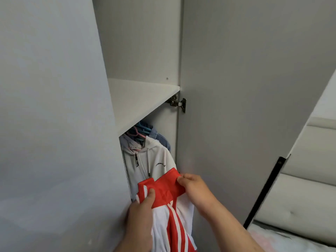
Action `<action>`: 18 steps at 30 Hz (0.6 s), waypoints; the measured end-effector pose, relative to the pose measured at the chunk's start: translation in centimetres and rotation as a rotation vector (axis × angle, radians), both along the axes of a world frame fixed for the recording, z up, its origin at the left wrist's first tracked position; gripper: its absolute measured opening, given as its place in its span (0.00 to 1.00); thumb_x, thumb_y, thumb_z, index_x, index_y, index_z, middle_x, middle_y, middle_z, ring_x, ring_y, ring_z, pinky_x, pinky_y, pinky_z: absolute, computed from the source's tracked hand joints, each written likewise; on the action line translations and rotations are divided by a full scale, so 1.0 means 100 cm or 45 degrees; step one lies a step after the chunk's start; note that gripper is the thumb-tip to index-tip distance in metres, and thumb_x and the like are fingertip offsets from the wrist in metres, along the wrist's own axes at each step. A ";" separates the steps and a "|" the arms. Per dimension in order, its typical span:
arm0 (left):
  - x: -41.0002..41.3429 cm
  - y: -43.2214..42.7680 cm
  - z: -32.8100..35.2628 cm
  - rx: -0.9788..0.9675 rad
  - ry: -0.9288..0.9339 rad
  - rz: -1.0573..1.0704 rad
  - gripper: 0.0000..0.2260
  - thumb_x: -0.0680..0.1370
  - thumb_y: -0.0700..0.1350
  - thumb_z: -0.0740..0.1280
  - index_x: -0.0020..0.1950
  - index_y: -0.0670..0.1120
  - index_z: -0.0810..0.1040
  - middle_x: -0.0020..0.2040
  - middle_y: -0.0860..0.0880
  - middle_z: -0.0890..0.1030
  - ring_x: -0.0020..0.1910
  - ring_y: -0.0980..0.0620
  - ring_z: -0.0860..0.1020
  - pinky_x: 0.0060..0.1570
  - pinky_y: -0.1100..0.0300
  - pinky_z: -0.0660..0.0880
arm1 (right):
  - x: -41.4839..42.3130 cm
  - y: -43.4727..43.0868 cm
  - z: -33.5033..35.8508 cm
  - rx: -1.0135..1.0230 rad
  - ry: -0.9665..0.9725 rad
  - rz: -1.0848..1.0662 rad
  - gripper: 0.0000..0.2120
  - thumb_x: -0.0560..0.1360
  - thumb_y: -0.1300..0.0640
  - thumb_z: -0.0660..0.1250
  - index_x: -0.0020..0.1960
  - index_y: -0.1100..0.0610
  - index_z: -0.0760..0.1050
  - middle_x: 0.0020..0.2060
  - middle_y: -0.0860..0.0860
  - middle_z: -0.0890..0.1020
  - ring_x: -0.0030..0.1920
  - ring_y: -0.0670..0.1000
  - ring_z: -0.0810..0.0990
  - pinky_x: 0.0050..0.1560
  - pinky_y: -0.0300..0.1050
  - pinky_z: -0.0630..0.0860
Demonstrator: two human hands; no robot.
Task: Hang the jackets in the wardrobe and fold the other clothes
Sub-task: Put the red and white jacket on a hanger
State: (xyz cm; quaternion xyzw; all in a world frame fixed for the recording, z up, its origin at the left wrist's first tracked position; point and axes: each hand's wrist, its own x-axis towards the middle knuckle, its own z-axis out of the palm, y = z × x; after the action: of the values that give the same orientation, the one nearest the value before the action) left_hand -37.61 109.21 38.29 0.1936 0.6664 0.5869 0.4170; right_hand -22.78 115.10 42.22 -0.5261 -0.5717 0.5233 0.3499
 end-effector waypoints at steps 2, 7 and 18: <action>0.005 0.018 -0.012 -0.043 -0.003 0.031 0.18 0.76 0.57 0.70 0.58 0.45 0.80 0.49 0.46 0.83 0.54 0.43 0.80 0.62 0.48 0.74 | -0.006 0.028 -0.006 0.013 0.007 0.051 0.10 0.78 0.65 0.60 0.45 0.69 0.76 0.36 0.54 0.76 0.38 0.49 0.73 0.42 0.44 0.70; 0.006 0.052 -0.033 -0.188 -0.074 0.138 0.27 0.76 0.63 0.66 0.63 0.42 0.78 0.61 0.41 0.80 0.61 0.43 0.77 0.68 0.47 0.69 | -0.018 0.080 -0.029 0.032 0.015 0.152 0.10 0.77 0.68 0.58 0.48 0.72 0.76 0.36 0.54 0.76 0.38 0.50 0.72 0.44 0.46 0.70; -0.016 0.076 -0.056 -0.007 -0.340 0.333 0.26 0.78 0.59 0.64 0.68 0.42 0.75 0.63 0.42 0.79 0.64 0.43 0.77 0.71 0.46 0.67 | -0.075 0.118 -0.040 0.698 -0.229 0.602 0.13 0.73 0.62 0.64 0.54 0.55 0.81 0.53 0.50 0.83 0.51 0.42 0.76 0.54 0.32 0.71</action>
State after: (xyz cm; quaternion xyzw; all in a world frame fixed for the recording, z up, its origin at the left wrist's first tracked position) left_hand -39.19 116.80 32.70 0.0247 0.6261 0.6548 0.4225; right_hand -30.31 126.88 38.23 -0.3103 -0.8248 0.3687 0.2957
